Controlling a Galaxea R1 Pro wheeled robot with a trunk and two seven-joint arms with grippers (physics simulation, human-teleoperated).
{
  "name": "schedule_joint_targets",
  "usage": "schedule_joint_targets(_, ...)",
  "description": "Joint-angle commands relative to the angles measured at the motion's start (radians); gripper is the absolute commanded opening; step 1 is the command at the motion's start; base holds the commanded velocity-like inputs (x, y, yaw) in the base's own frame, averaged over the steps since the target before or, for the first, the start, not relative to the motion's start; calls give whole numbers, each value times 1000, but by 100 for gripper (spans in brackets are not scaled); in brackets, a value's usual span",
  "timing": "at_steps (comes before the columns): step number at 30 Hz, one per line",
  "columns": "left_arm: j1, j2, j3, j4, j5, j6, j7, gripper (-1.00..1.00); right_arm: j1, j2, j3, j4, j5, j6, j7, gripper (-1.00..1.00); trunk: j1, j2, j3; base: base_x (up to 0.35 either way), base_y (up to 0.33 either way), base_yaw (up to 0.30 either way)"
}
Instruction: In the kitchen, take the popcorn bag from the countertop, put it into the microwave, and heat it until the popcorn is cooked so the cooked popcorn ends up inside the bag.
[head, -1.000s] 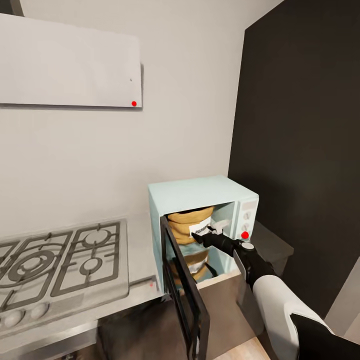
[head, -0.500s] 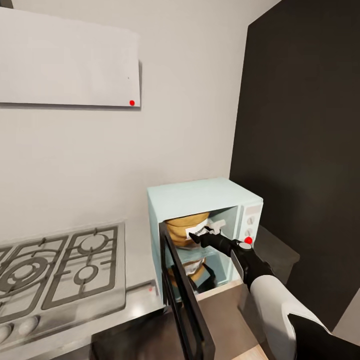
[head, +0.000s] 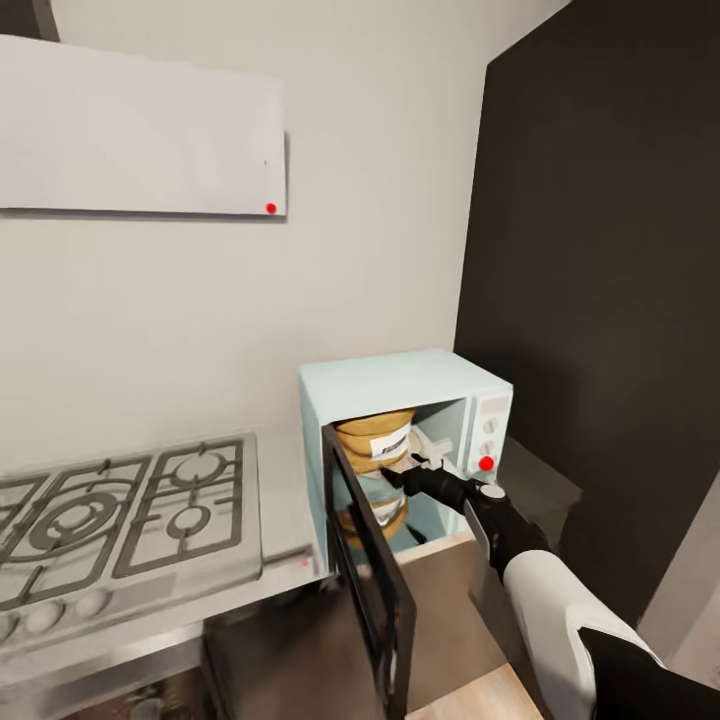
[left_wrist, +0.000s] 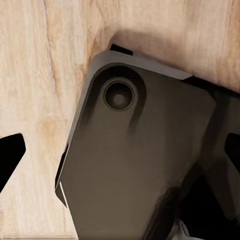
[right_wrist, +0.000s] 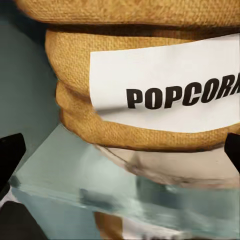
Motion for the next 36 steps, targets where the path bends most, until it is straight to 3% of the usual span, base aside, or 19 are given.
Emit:
schedule_joint_targets(1,0,0,1,-1,3,-1,1,100,-1,0,-8,0,13,-6,6,100,-1,-1,-1,-333,0,0)
schedule_joint_targets(13,0,0,1,0,3,-1,1,100,-1,-4,-8,-33,16,11,-3,100,-1,-1,-1,-269,0,0)
schedule_joint_targets(17,0,0,1,-1,3,-1,1,100,-1,-5,-9,-90,13,70,-2,100,-1,-1,-1,-41,0,0)
schedule_joint_targets(21,0,0,1,-1,3,-1,1,100,-1,-13,-9,-192,12,183,-1,100,-1,-1,-1,-2,0,0)
schedule_joint_targets(22,1,0,1,0,3,-1,1,100,-1,-23,-10,-232,8,221,1,100,-1,-1,-1,0,0,0)
schedule_joint_targets(25,0,0,1,0,3,-1,1,100,-1,-109,-11,-300,-3,366,7,100,-1,-1,-1,0,0,0)
schedule_joint_targets(28,0,0,1,1,4,-1,1,100,-1,-150,-11,-325,-1,415,10,100,-1,-1,-1,0,0,0)
schedule_joint_targets(31,1,-1,1,2,3,-2,1,100,-1,-212,-11,-329,-1,482,11,100,-1,-1,-1,-123,0,0)
schedule_joint_targets(36,0,-3,-1,3,3,-2,1,100,-1,-225,-11,-327,1,514,7,100,-1,-1,-1,-309,0,0)
